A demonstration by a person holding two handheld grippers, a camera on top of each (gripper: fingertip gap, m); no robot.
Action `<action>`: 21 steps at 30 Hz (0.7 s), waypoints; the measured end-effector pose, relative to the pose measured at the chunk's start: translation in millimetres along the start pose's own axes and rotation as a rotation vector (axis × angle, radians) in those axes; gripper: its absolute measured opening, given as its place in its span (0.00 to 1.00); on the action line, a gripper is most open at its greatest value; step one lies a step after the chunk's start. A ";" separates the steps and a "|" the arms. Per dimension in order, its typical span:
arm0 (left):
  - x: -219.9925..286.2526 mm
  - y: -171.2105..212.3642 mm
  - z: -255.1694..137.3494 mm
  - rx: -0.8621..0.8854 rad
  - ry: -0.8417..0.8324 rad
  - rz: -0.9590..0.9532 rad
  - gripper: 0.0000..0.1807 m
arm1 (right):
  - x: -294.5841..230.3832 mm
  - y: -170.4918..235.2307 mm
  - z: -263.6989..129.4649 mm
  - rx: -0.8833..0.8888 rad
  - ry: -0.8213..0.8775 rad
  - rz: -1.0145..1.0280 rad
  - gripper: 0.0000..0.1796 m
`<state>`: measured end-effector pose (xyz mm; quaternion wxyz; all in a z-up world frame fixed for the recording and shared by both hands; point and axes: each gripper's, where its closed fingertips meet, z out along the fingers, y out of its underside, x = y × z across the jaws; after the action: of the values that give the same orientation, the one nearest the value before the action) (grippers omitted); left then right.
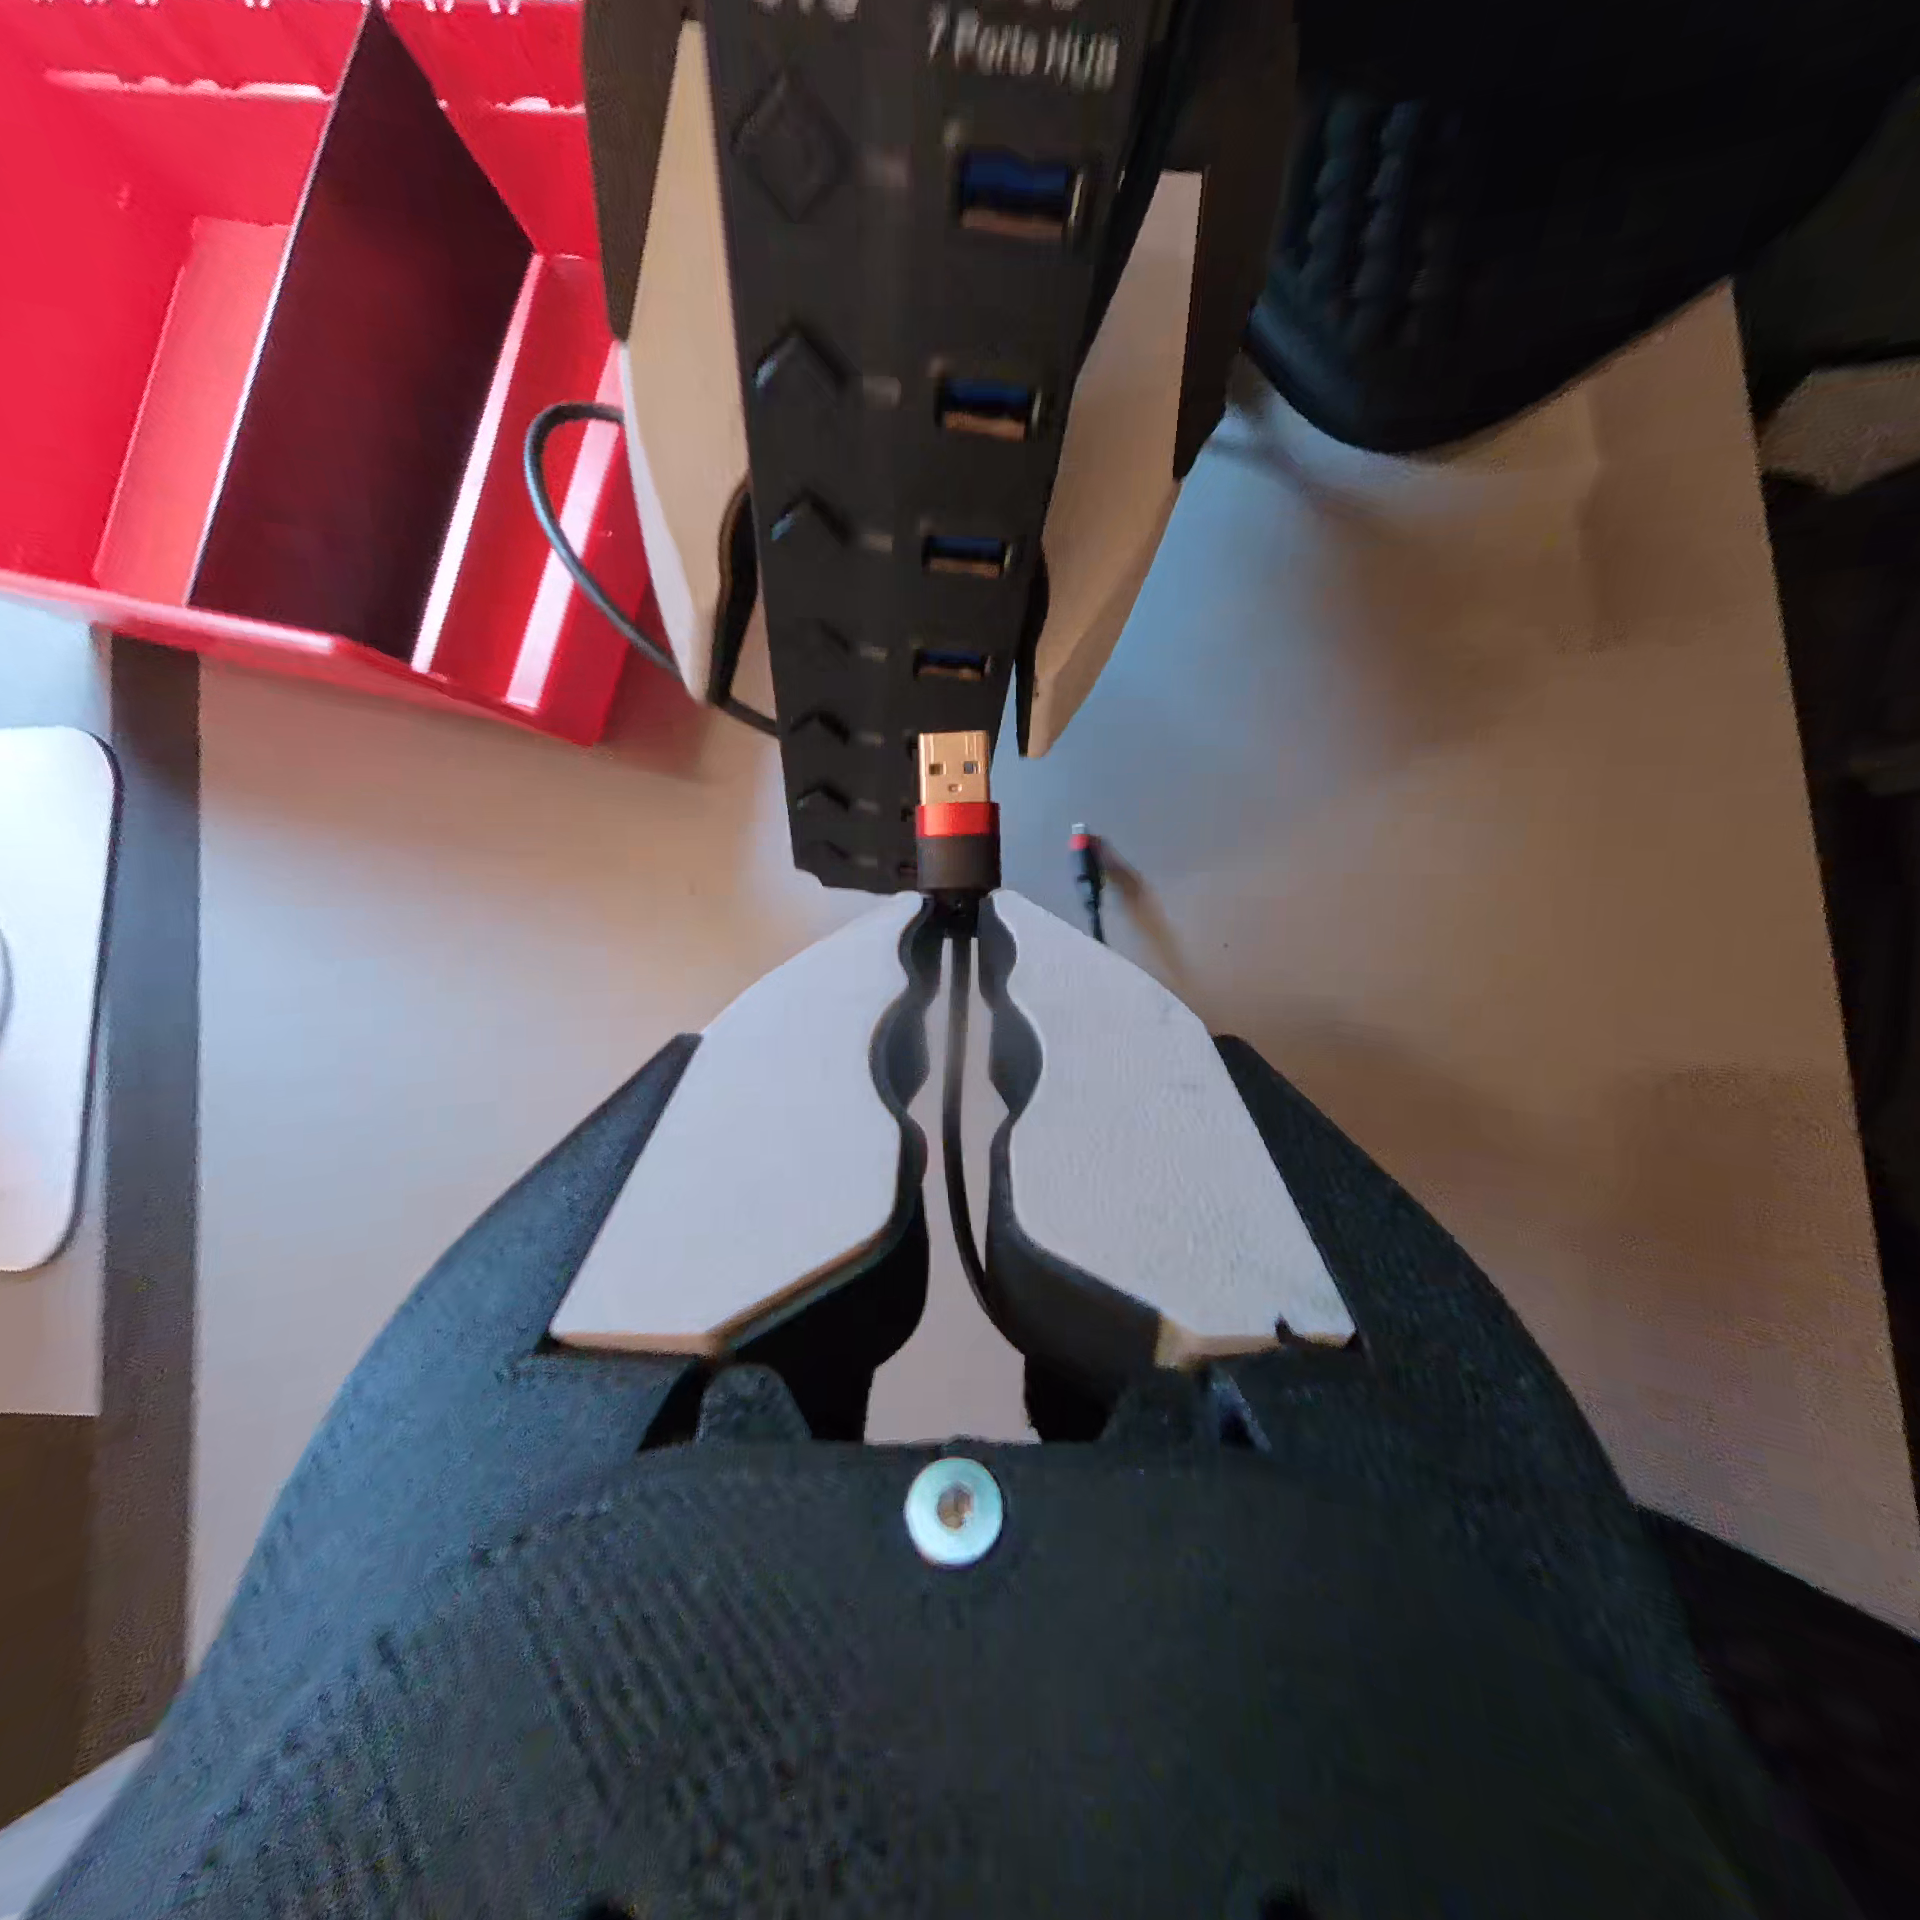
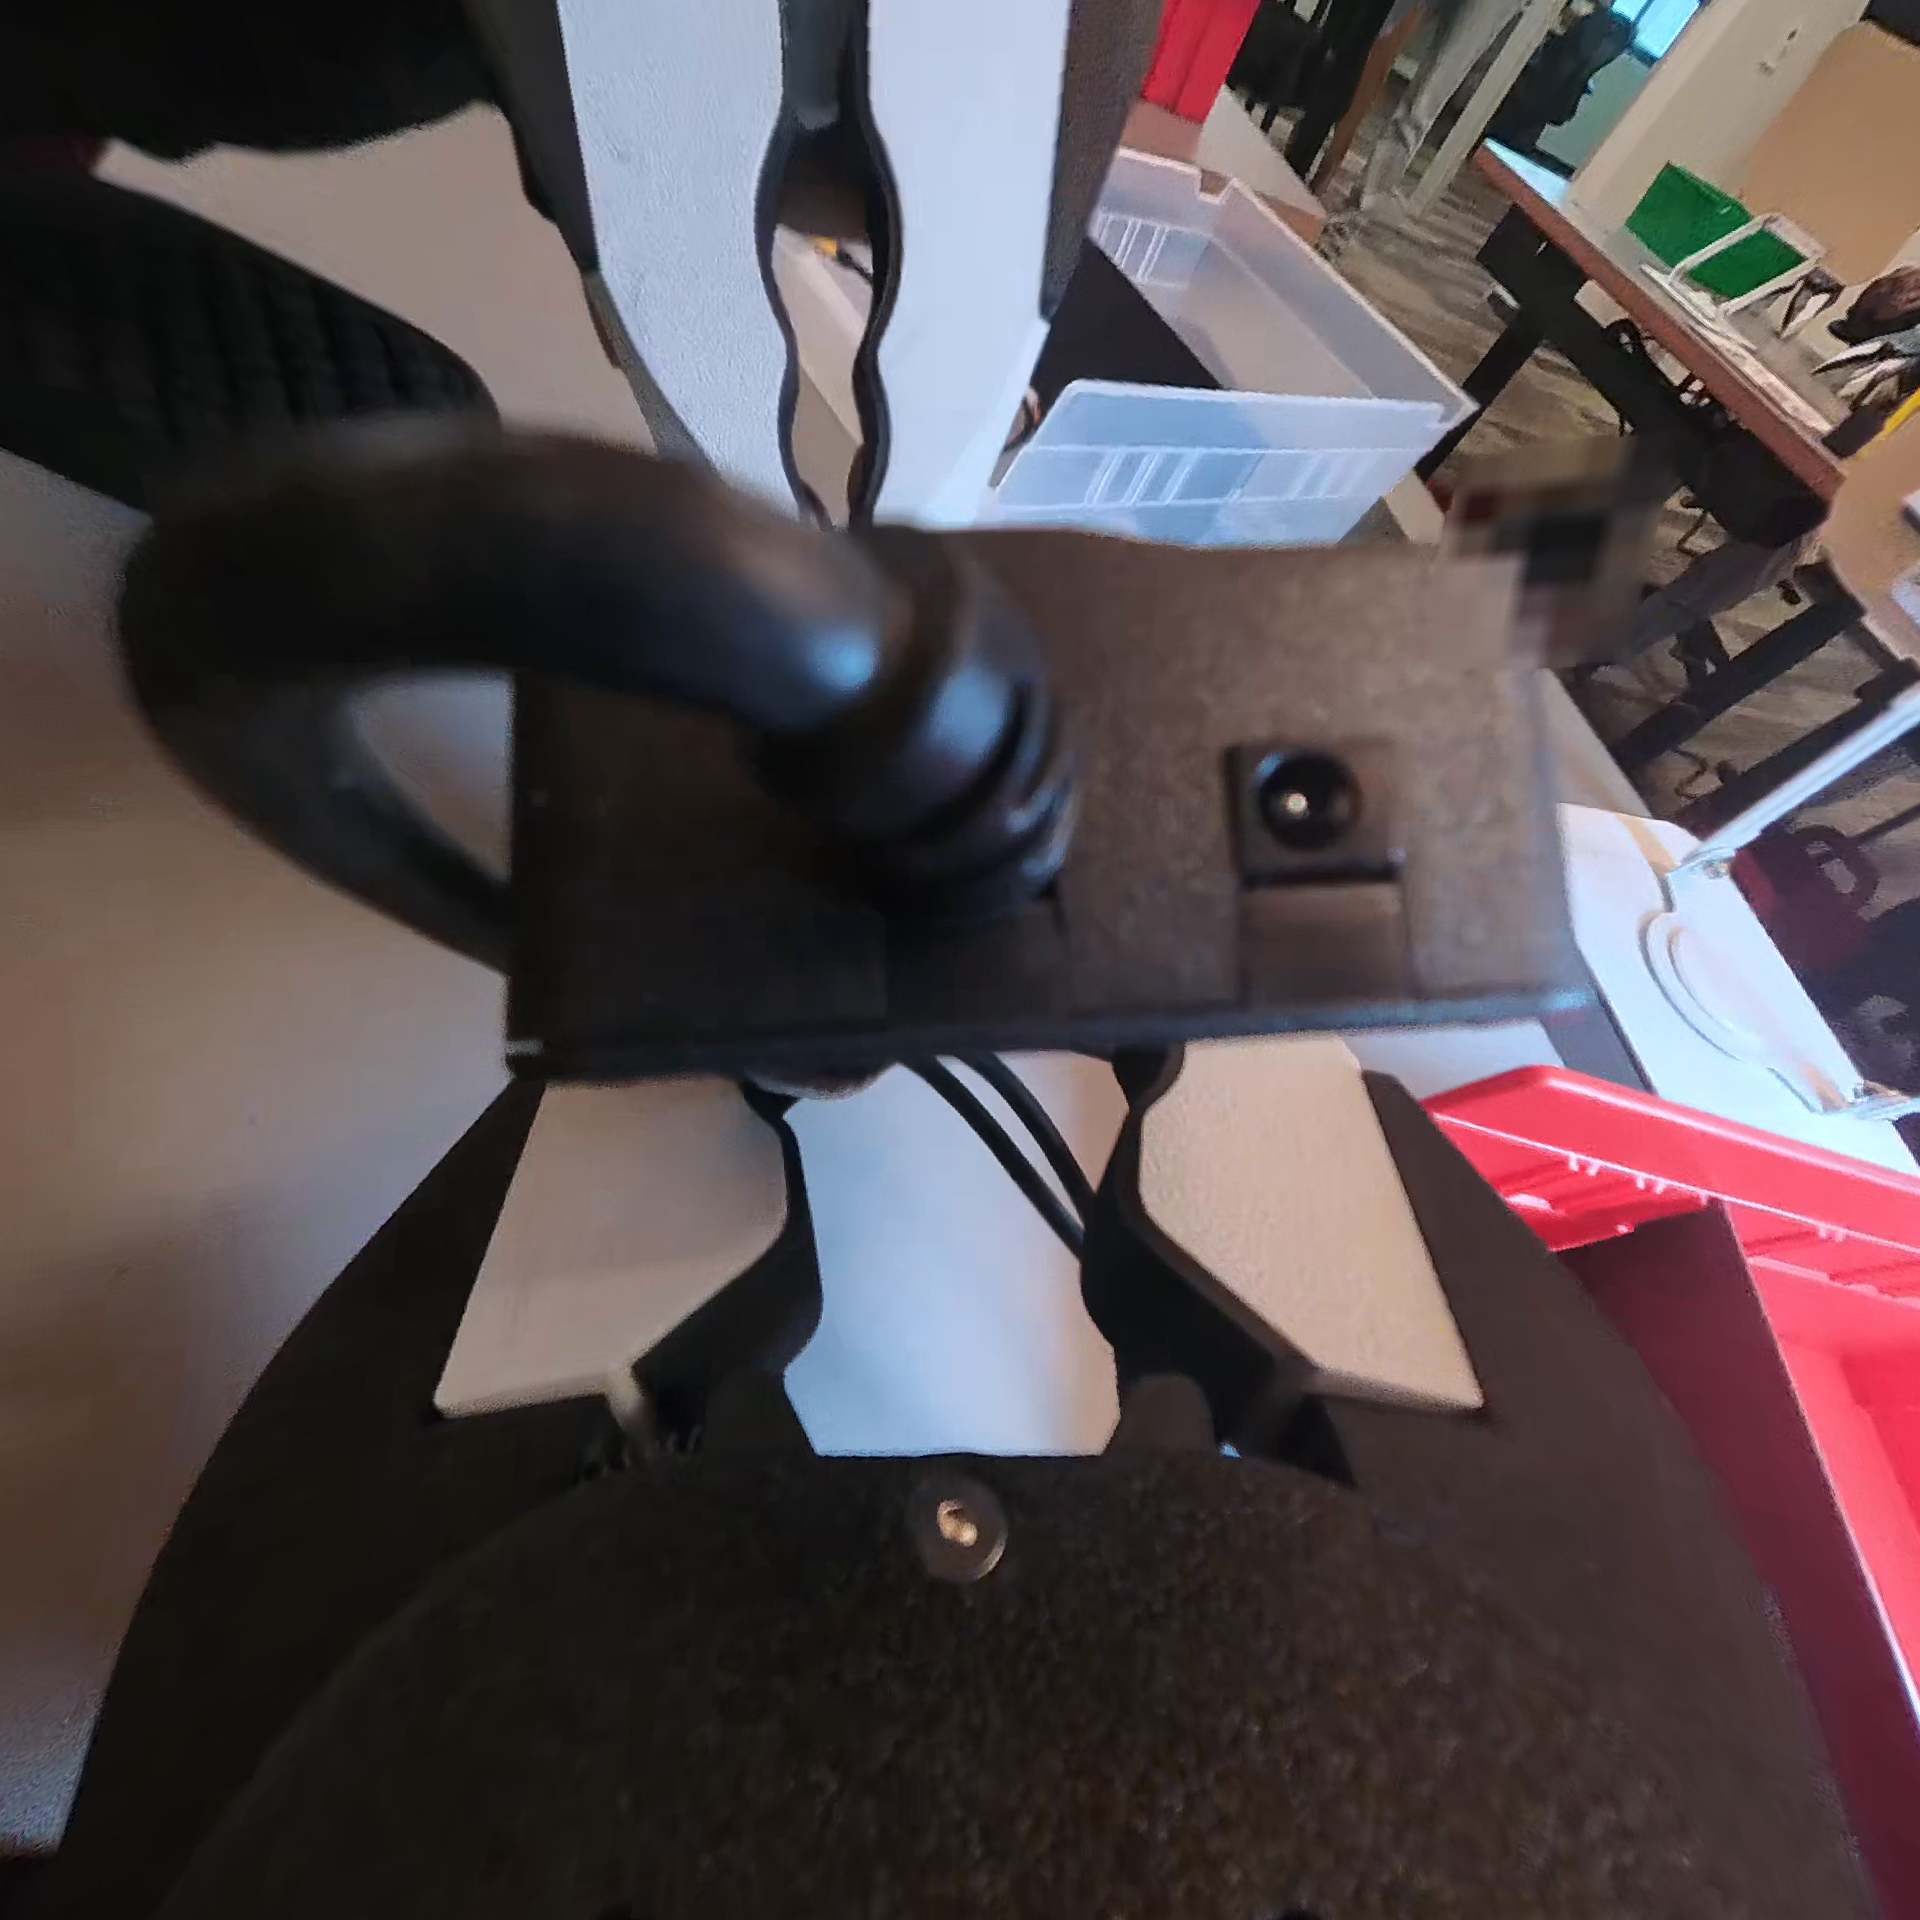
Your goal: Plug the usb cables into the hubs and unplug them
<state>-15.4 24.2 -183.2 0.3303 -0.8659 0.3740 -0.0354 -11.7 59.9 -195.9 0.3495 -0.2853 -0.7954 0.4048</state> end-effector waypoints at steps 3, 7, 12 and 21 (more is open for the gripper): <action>1.7 -7.6 3.4 -0.040 0.006 0.043 0.04 | -4.1 3.7 6.6 -0.052 0.018 -0.041 0.35; 0.7 -10.5 3.5 -0.085 -0.010 0.088 0.03 | -4.4 10.5 10.8 -0.111 0.045 -0.071 0.35; 3.3 -9.0 4.8 -0.138 -0.022 0.108 0.03 | -0.5 14.6 11.6 -0.151 0.071 -0.079 0.35; -3.8 -9.2 6.3 -0.220 -0.140 0.204 0.03 | 2.8 20.5 10.1 -0.240 0.117 -0.081 0.35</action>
<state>-10.4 34.7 -181.9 0.2605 -0.8546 0.4379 0.1001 -17.7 68.0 -216.5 0.3745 -0.3159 -0.8271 0.2753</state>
